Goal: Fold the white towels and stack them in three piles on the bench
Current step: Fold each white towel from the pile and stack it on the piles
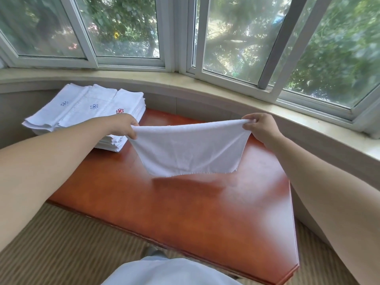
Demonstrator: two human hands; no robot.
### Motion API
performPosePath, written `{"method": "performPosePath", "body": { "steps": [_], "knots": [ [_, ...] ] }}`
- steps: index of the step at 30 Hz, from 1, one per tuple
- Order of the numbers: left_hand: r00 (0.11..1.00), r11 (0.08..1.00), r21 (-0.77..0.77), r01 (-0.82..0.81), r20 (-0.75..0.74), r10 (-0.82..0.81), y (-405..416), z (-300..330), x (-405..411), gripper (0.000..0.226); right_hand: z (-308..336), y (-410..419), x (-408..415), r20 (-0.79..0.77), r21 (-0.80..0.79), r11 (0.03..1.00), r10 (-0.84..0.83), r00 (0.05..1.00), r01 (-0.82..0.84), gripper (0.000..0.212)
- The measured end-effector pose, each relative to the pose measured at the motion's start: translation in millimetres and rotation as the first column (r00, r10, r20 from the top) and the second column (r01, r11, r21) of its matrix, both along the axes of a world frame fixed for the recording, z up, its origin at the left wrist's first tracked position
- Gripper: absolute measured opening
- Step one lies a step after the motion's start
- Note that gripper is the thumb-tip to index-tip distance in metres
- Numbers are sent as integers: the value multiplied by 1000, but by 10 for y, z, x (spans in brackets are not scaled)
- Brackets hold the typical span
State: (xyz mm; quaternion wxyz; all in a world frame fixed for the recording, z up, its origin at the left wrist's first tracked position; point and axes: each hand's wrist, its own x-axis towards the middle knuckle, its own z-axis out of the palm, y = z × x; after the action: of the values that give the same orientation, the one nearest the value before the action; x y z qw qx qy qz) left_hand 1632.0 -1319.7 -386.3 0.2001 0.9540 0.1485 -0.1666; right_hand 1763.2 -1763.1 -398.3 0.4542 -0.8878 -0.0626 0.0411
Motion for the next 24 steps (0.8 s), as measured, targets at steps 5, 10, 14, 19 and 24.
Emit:
{"method": "performPosePath", "body": {
  "steps": [5,10,14,19,24],
  "knots": [
    [994,980,166,107,-13,-107,7,-57,42,31,21,-72,-57,135,-239,971,38,990,-5,20],
    [986,956,285,72,127,-112,0,-17,52,31,78,-69,-80,221,-371,927,34,975,52,24],
    [944,956,290,29,305,-122,-16,108,32,32,164,-43,-84,332,-345,930,-8,943,129,23],
    [928,972,233,-30,367,-59,31,135,-81,22,187,-46,-125,292,-361,929,33,956,78,22],
    [984,982,118,150,75,-159,93,-173,-308,21,-59,-174,-297,-49,-365,908,201,978,-205,13]
  ]
}}
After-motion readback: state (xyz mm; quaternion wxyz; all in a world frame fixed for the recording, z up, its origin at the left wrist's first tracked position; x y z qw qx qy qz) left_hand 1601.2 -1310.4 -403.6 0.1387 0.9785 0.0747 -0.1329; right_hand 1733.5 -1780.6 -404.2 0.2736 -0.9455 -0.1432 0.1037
